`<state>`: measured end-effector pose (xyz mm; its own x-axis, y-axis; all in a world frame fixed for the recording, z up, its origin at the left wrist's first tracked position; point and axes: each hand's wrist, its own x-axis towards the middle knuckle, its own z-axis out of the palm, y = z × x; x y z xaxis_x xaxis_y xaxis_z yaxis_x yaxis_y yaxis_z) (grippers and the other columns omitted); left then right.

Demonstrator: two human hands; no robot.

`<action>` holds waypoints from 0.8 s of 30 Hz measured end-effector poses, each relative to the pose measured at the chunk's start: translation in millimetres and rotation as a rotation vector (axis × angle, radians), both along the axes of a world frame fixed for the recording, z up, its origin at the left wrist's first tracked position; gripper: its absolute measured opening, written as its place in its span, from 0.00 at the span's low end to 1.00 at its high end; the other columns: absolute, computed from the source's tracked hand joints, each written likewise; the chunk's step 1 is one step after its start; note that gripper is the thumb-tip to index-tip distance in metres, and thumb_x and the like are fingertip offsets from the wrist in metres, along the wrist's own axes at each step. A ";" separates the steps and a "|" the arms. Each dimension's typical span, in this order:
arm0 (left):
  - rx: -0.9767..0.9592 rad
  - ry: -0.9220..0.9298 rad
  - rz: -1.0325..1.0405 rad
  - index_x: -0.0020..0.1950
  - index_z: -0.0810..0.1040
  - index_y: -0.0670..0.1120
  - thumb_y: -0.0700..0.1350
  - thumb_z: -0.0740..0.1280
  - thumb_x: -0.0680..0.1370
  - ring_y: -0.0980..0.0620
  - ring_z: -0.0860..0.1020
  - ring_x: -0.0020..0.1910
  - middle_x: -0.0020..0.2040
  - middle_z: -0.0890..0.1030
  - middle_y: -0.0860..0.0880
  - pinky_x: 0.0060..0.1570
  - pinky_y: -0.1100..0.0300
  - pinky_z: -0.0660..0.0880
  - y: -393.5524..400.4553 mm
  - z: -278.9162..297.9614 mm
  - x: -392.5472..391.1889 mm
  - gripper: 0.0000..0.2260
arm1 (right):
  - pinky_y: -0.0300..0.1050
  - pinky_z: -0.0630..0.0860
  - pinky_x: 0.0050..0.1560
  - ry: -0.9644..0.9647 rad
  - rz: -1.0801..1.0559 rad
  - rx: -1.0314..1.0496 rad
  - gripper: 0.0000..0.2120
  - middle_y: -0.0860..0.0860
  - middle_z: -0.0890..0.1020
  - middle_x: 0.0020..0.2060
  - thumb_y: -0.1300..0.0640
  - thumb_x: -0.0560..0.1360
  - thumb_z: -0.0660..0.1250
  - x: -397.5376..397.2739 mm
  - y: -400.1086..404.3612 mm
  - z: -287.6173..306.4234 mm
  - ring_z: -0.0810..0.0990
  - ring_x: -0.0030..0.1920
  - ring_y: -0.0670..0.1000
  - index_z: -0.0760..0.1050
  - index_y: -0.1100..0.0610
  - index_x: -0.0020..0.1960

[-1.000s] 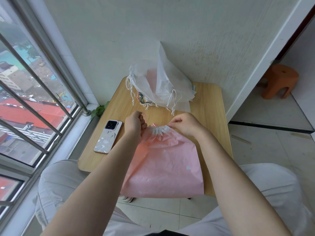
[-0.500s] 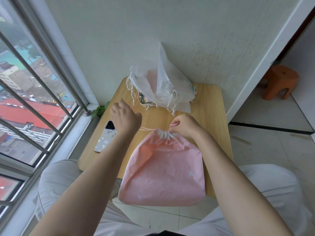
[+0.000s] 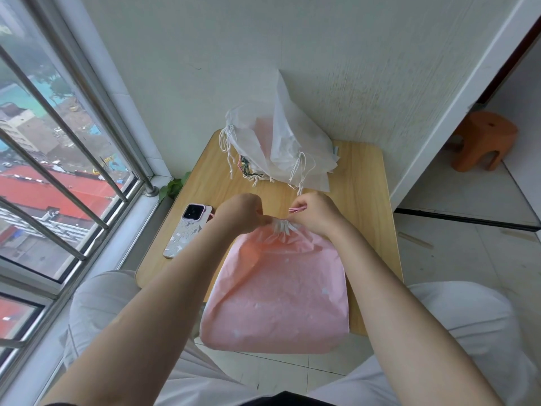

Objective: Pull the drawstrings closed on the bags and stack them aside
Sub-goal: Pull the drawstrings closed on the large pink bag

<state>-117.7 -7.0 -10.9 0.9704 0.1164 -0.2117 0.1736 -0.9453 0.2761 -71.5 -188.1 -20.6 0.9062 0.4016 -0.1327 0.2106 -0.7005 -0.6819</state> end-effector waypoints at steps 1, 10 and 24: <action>0.086 0.014 0.005 0.46 0.78 0.45 0.61 0.67 0.75 0.48 0.76 0.43 0.43 0.77 0.49 0.38 0.55 0.75 0.5 2.1 0.7 0.19 | 0.40 0.73 0.45 -0.001 -0.003 -0.003 0.03 0.46 0.81 0.42 0.59 0.71 0.70 -0.1 0.9 -0.2 0.79 0.47 0.48 0.81 0.52 0.41; -0.633 0.018 0.107 0.33 0.75 0.44 0.49 0.65 0.79 0.52 0.67 0.27 0.30 0.71 0.49 0.33 0.59 0.67 -4.6 28.0 2.9 0.16 | 0.43 0.76 0.44 -0.012 -0.010 -0.079 0.04 0.46 0.81 0.41 0.59 0.69 0.69 1.1 6.4 -2.6 0.79 0.46 0.49 0.83 0.55 0.41; -0.704 -0.071 0.330 0.47 0.86 0.43 0.47 0.70 0.76 0.55 0.63 0.22 0.26 0.70 0.50 0.25 0.63 0.61 -21.2 -2.9 2.6 0.09 | 0.39 0.63 0.33 0.045 0.103 -0.101 0.17 0.50 0.71 0.36 0.51 0.74 0.70 9.2 8.6 10.6 0.71 0.34 0.45 0.71 0.59 0.32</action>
